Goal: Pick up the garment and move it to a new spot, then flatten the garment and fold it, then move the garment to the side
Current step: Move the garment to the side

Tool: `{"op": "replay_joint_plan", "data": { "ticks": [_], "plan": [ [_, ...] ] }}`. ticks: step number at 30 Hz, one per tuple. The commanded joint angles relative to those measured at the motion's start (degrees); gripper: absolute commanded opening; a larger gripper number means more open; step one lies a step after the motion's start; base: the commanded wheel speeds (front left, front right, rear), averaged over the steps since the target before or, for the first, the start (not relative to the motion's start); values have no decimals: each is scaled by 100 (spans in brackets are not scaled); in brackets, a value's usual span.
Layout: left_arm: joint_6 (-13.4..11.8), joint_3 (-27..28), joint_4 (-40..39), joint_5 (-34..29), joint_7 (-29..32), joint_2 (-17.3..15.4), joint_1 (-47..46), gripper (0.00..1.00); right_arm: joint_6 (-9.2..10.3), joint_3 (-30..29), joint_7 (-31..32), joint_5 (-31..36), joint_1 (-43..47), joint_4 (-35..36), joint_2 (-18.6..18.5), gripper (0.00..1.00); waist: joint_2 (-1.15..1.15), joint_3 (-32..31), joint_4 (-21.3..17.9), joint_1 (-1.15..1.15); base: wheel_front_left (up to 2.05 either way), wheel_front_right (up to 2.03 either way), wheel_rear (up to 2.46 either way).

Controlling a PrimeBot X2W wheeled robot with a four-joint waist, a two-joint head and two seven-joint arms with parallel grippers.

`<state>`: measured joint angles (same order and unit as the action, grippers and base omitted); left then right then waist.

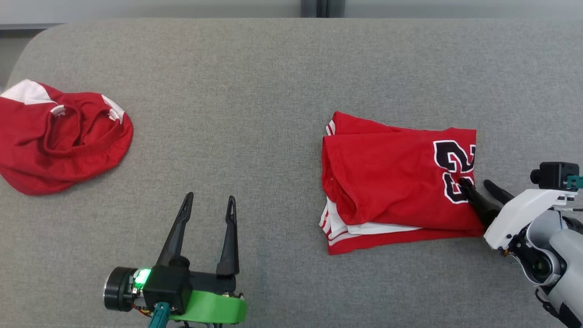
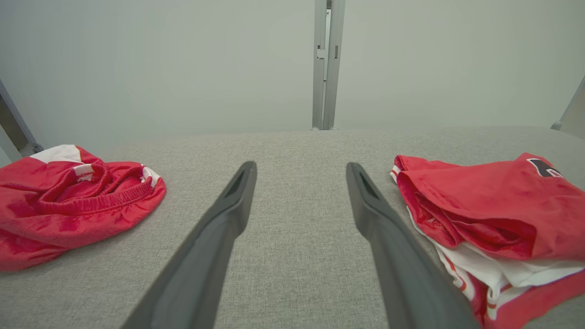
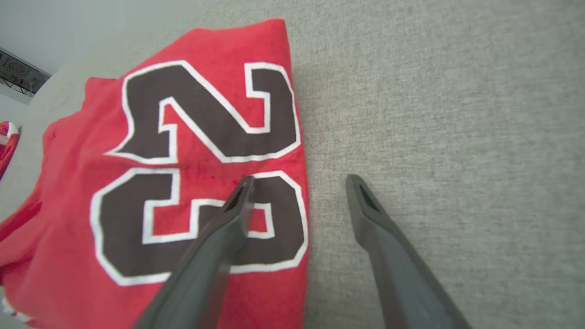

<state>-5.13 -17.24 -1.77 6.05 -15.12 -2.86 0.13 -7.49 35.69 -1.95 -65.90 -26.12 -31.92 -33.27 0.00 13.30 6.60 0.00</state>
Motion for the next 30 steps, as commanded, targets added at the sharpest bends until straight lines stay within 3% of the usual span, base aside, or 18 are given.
{"op": "replay_joint_plan", "data": {
  "ticks": [1,2,15,22,30],
  "plan": [
    [-29,-19,-25,7,-3,-7,-127,100,1,115,46,-82,-87,24,-33,44,0,172,51,0,0,0,0],
    [-38,-27,-38,10,-3,-7,-156,100,1,194,13,-107,-142,64,-77,0,0,223,50,0,0,0,0],
    [67,-251,-530,-203,-3,-8,-863,100,5,453,-846,254,-1535,93,-1114,0,0,1336,-320,0,0,0,0],
    [253,-493,-901,-466,-2,-14,-1532,100,5,170,-977,269,-2459,-136,-1848,0,0,2266,-553,0,0,0,0],
    [349,-582,-1080,-619,-3,-25,-2145,100,5,-429,-1085,-65,-2749,-371,-2662,0,0,2956,-650,0,0,0,0]
  ]
}}
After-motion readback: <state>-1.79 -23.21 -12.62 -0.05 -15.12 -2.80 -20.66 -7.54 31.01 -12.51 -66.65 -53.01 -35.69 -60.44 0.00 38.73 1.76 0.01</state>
